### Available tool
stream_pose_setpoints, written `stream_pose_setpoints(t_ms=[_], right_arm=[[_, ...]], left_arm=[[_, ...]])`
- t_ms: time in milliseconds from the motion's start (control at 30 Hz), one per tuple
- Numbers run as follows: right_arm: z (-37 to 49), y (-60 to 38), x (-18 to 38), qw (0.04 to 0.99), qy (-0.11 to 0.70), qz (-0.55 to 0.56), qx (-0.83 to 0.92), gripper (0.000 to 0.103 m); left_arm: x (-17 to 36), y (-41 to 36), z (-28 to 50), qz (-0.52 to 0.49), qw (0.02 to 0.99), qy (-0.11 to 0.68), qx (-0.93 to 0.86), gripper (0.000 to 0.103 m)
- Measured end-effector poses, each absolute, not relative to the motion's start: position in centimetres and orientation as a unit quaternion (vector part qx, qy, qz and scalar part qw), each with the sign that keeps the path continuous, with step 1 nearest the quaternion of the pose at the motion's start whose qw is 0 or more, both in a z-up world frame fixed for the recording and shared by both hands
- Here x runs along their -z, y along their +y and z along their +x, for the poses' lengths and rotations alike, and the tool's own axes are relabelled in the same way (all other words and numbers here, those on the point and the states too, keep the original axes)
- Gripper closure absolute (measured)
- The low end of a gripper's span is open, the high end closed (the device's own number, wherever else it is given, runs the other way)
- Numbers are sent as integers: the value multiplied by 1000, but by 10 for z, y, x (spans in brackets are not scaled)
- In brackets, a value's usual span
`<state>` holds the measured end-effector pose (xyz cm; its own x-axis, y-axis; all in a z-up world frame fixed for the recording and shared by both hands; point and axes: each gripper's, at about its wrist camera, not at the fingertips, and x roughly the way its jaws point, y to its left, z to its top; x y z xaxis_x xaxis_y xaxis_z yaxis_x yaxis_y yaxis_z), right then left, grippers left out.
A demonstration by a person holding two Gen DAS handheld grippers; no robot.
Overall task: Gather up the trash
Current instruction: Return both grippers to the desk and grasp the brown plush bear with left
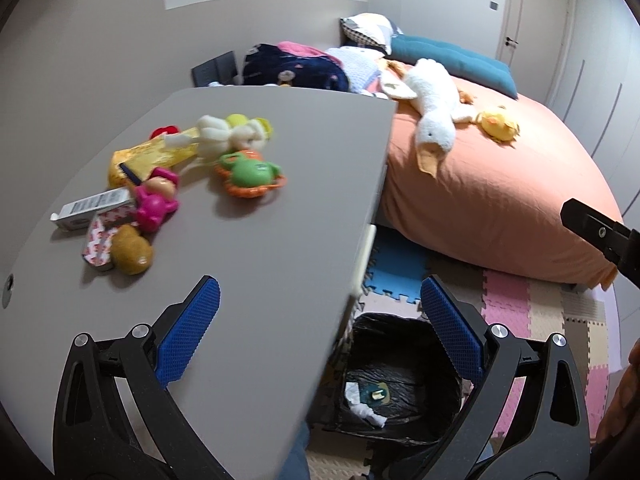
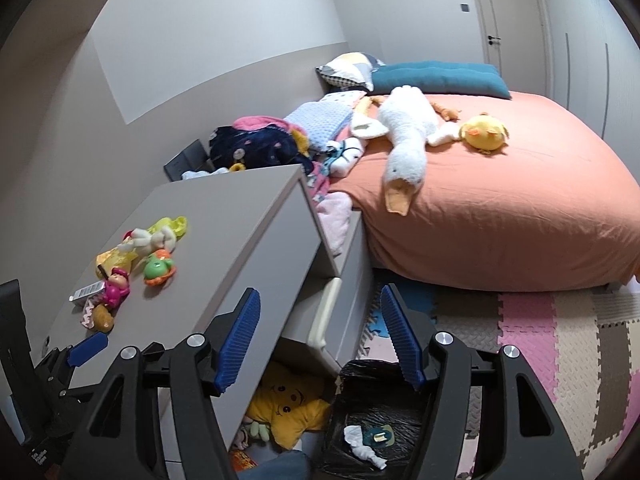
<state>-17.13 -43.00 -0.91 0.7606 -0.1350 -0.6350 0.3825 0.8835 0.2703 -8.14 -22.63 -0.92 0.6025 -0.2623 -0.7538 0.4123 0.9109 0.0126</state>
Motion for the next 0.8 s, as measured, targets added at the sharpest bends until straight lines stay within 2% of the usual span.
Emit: stream_pose_setpoints(t_ms=[167, 733, 767, 800], right_arm=[[-156, -413, 7, 921, 318, 188, 121, 33], [-96, -350, 11, 924, 342, 157, 63, 33], [-94, -348, 12, 924, 343, 156, 61, 33], [-90, -345, 13, 924, 344, 156, 57, 33]], left_arm=[[5, -206, -72, 81, 896, 401, 172, 6], [7, -131, -32, 45, 904, 412, 107, 6], [9, -129, -29, 42, 904, 413, 103, 7], [10, -129, -28, 40, 904, 414, 100, 13]])
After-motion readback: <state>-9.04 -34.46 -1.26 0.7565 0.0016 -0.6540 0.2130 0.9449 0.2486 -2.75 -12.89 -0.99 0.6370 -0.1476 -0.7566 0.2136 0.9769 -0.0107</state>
